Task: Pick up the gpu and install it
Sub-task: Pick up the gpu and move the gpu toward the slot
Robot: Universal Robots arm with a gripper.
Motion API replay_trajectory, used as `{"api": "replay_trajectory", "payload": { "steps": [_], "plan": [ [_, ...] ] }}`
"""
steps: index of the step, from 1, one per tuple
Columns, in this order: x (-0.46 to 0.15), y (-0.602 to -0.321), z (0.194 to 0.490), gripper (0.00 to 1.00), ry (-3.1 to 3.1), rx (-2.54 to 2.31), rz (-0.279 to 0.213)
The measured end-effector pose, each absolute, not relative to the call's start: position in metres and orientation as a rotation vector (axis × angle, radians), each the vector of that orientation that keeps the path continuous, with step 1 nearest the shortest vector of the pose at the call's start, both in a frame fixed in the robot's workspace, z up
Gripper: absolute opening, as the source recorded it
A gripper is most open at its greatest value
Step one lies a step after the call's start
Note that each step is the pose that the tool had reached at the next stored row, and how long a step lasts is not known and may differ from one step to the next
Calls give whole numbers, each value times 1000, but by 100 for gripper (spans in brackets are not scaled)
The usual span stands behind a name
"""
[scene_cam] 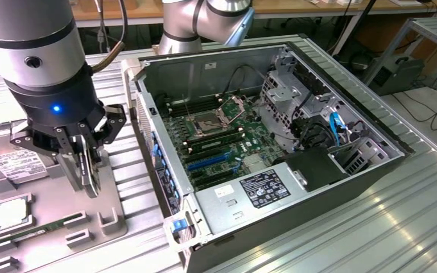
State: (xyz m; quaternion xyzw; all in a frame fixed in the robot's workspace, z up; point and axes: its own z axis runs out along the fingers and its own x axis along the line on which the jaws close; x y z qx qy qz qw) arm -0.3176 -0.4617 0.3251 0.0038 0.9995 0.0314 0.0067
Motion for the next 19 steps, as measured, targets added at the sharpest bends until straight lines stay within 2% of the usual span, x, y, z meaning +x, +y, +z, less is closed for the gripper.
{"api": "replay_trajectory", "payload": {
  "steps": [19],
  "plan": [
    [-318,-462,356,28,3128,12,114]
  ]
}}
